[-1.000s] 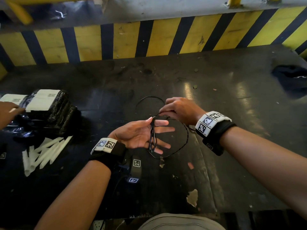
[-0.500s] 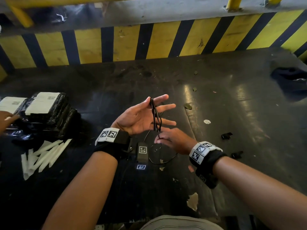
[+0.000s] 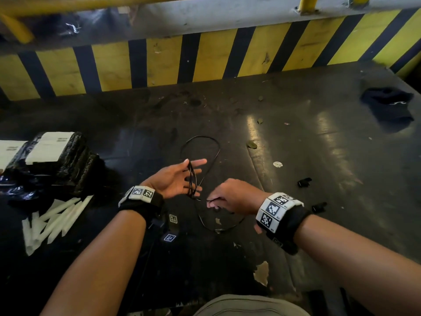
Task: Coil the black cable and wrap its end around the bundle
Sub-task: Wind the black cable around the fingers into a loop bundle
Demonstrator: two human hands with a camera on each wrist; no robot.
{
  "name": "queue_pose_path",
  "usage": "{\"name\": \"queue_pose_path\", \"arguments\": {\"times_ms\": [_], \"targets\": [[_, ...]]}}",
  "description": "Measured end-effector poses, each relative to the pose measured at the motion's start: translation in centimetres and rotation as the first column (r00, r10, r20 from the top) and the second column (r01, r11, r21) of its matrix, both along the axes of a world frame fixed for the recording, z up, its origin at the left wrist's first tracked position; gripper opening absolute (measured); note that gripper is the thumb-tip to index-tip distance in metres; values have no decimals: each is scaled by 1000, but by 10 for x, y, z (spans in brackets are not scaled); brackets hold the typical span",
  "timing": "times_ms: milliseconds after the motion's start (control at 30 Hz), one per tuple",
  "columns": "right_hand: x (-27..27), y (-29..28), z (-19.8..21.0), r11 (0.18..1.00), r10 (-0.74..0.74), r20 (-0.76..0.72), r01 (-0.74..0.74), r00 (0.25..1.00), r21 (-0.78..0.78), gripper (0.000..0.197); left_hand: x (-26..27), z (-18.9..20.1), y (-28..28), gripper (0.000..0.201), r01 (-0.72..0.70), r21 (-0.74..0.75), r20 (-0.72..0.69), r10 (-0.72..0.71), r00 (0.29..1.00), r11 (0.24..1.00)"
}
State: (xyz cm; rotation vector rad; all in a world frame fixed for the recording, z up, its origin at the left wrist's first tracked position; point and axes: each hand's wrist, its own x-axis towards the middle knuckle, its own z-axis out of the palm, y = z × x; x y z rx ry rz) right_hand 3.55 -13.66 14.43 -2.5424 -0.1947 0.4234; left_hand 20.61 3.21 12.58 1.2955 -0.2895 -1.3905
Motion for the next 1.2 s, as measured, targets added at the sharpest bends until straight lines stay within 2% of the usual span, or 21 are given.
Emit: {"name": "queue_pose_path", "arguments": {"times_ms": [67, 233, 300, 433, 500, 600, 733, 867, 1000, 1200], "targets": [[4, -1, 11, 998, 21, 0, -21, 1000, -59, 19, -7, -9, 3, 44, 31, 64, 16, -32, 999, 997], [20, -2, 45, 992, 125, 41, -124, 991, -30, 17, -35, -23, 2, 41, 153, 219, 52, -168, 984, 964], [28, -8, 60, 992, 121, 63, -119, 991, -43, 17, -42, -29, 8, 39, 177, 253, 12, -186, 982, 951], [41, -21, 77, 989, -3, 151, 26, 988, -146, 22, -55, -33, 20, 42, 348, 250, -46, -348, 936, 904], [46, -29, 85, 976, -82, 193, 118, 978, -184, 22, -60, -36, 27, 45, 382, 237, -91, -370, 924, 893], [48, -41, 93, 956, -117, 225, 171, 967, -240, 21, -65, -39, 34, 48, 374, 140, -120, -360, 925, 917], [50, -52, 83, 920, -188, 290, 272, 938, -282, 18, -75, -25, 35, 49, 339, 7, -130, -335, 933, 941], [47, -56, 71, 897, -268, 319, 356, 909, -263, 16, -82, -10, 34, 51, 354, -103, -120, -365, 923, 929], [34, -53, 53, 898, -268, 281, 344, 922, -273, 18, -86, 16, 29, 52, 327, -278, -116, -370, 922, 903], [-1, -30, 2, 945, -283, 247, 314, 927, -95, 23, -69, 53, 15, 52, 197, -464, -127, -285, 950, 863]]}}
